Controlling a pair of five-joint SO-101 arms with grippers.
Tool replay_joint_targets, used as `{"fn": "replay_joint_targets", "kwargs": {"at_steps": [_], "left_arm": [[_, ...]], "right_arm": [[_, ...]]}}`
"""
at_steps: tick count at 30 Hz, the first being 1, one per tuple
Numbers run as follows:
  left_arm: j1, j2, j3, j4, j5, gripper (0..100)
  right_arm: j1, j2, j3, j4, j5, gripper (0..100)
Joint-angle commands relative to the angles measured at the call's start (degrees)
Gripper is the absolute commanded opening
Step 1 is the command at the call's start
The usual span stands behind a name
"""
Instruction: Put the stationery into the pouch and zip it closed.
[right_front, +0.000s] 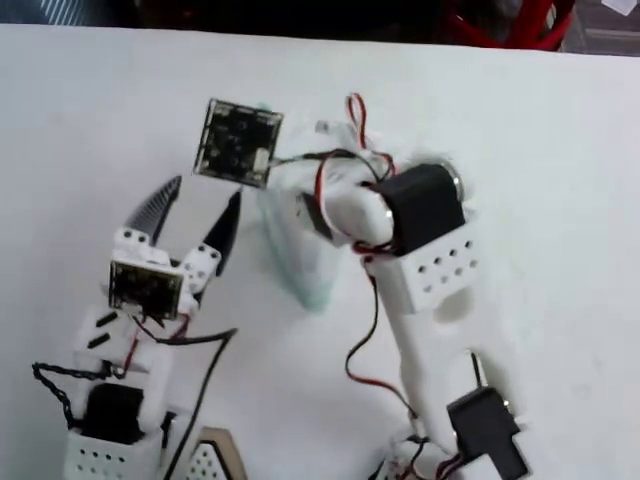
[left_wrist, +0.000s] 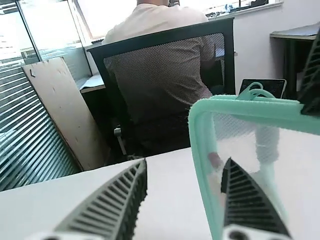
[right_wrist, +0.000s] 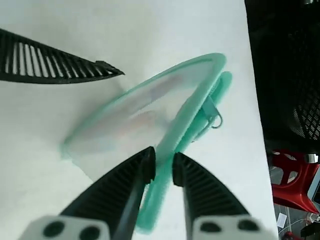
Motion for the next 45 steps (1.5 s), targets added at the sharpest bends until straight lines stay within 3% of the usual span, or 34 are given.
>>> {"fn": "replay_joint_targets", "kwargs": {"at_steps": [1, 7, 17, 22, 31, 34, 38, 45], "left_arm": [[0.9, -0.2, 0.6, 0.1, 0.0, 24], [1.2, -0.3, 4.2, -4.9, 1.5, 24], [3.1, -0.5, 5.9, -5.1, 4.1, 24], [3.6, -0.5, 5.8, -5.2, 6.0, 24], [3.6, -0.5, 7.9, -5.3, 10.7, 24], [3.6, -0.5, 8.2, -5.8, 11.2, 24], [3.3, -0.5, 8.4, -7.3, 11.2, 24], [3.1, -0.5, 7.9, -7.4, 10.8, 24]], "right_arm": [[-1.9, 0.5, 6.2, 0.5, -3.6, 13.1], [-4.3, 0.5, 6.3, 0.5, -4.7, 11.8], [-4.5, 0.9, 6.8, 0.7, -8.5, 12.1], [-3.5, 0.8, 6.8, 0.7, -14.2, 20.7], [-3.6, 1.1, 6.9, 0.6, -14.7, 19.8], [-3.8, 1.2, 10.5, 0.2, -13.5, 14.7], [-5.5, 3.6, 18.5, -0.3, -5.8, 1.0], [-3.0, 5.8, 15.5, -0.5, -4.7, 1.8]]}}
